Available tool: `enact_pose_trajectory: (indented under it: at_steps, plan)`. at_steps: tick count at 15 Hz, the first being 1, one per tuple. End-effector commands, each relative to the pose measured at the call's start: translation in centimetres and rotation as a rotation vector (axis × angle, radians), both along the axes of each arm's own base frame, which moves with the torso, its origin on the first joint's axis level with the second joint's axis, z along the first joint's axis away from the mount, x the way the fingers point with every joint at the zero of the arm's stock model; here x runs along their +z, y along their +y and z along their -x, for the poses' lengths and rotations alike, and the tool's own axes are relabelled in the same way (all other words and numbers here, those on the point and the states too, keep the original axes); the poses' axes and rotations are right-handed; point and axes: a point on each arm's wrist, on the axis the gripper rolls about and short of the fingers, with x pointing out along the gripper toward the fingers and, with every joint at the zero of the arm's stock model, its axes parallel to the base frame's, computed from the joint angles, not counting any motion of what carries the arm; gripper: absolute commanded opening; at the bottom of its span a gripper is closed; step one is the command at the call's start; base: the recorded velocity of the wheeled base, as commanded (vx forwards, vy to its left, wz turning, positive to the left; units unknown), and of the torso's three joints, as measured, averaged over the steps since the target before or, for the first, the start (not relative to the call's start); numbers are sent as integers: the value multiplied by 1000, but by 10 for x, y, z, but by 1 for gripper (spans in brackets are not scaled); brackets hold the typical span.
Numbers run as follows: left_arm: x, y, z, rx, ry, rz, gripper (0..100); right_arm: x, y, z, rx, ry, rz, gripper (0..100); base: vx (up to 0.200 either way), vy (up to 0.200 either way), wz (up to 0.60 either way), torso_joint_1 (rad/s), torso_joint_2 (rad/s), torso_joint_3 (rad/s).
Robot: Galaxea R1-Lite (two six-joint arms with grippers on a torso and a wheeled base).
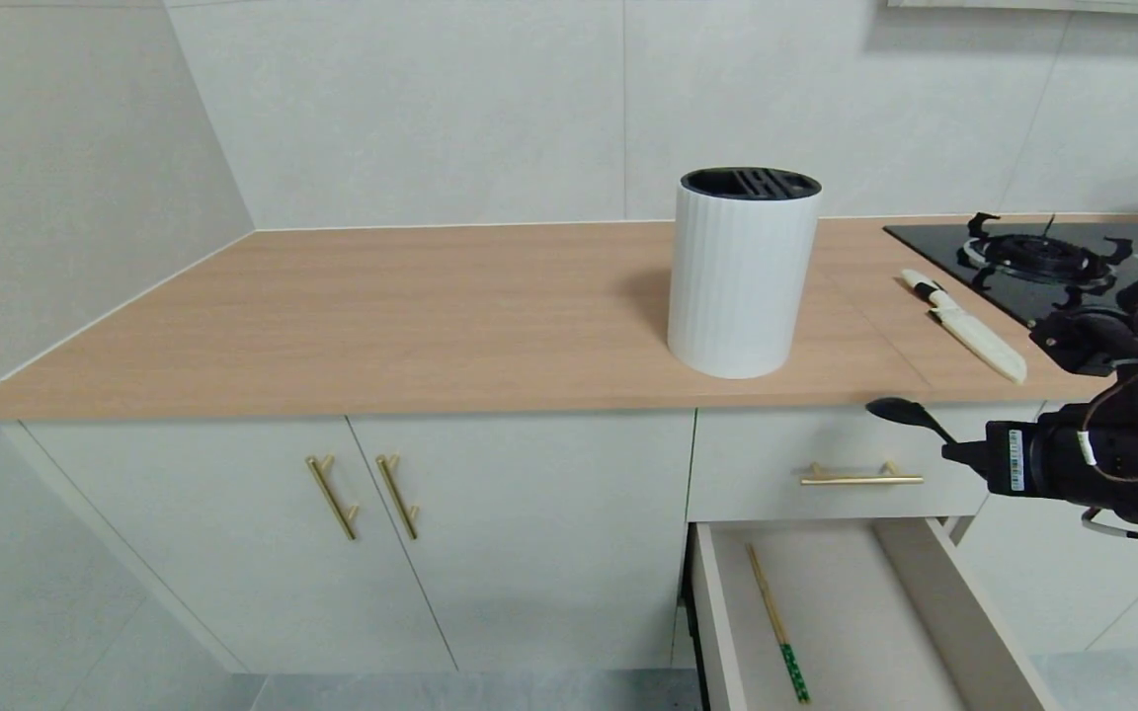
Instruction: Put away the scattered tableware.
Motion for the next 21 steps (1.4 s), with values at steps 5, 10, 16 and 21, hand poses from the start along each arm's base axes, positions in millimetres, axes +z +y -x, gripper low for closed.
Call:
enact_pose_trajectory:
  at_steps: [5,10,16,21]
  plan:
    - [0,0,0,1,-1,0,100,-7,1,-3,2,29,5,0,0,0,0,-191,481,282]
    - [0,0,0,1,-1,0,100,-15,1,-4,17,52,31,0,0,0,0,-167,466,297]
    - [0,0,0,1,-1,0,100,-23,2,-8,20,85,38,0,0,0,0,-111,398,285]
    - [0,0,0,1,-1,0,100,-37,4,-15,22,136,47,0,0,0,0,-8,43,32]
